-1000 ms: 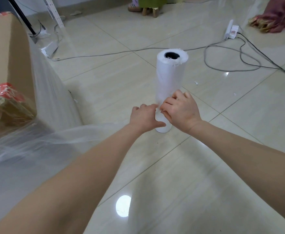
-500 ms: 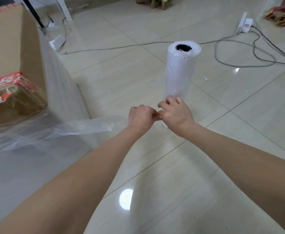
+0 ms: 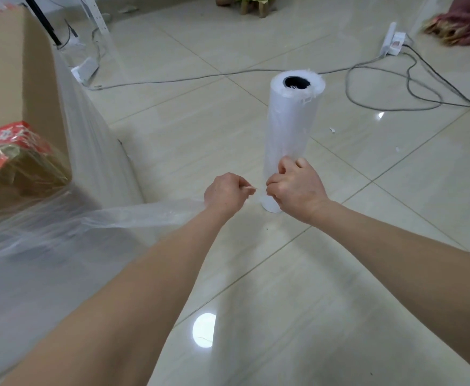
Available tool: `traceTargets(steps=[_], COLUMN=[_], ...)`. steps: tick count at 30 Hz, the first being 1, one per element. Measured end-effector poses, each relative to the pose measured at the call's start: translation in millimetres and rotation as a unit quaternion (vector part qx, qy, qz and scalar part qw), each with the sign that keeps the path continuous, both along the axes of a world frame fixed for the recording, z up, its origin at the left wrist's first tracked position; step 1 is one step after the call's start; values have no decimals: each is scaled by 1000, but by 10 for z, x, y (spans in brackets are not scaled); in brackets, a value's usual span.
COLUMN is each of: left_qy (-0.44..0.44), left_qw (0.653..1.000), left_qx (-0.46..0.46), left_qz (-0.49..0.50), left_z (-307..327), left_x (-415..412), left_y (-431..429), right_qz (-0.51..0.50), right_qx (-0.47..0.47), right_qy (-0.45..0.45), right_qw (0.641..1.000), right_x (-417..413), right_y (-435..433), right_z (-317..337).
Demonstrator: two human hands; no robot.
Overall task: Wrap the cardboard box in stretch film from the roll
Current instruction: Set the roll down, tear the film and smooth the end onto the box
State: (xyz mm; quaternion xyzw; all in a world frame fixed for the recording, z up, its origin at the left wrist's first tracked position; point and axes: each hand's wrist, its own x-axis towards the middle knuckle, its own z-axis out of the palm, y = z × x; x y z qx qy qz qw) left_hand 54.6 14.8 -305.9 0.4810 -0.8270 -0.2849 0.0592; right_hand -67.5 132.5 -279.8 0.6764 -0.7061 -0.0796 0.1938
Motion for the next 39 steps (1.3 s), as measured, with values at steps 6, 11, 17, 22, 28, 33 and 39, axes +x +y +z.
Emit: traceTargets(steps=[6,11,17,22,28,33,39], left_qy=[-2,-32,-193,-137,-131,-95,-46], left_qw=[999,982,952,973,970,982,997], left_qx=[-26,-142,-154,-138,-153,-114,-18], left_qz=[19,-119,-179,-122,-138,-118,-64], left_z=[-5,-33,-200,-197,-242,-262,-285], left_x=[168,-61,-232,-228,-171,-91,-60], left_y=[-187,9,88,103,100,21,-12], right_qz=[-32,-17,-5,-30,-27,-50,-36], right_qx=[13,-43,-66,-32,47,82,11], right_qy=[5,33,31,-3,-95,-56,-42], right_qw=[999,998,997,999,994,994,998], right_x=[-176,-145,-196,-172,43,47,0], right_y=[32,34,81,138,-147,-213,-94], right_z=[-70,-98,-162,-246,-414,-472,-438])
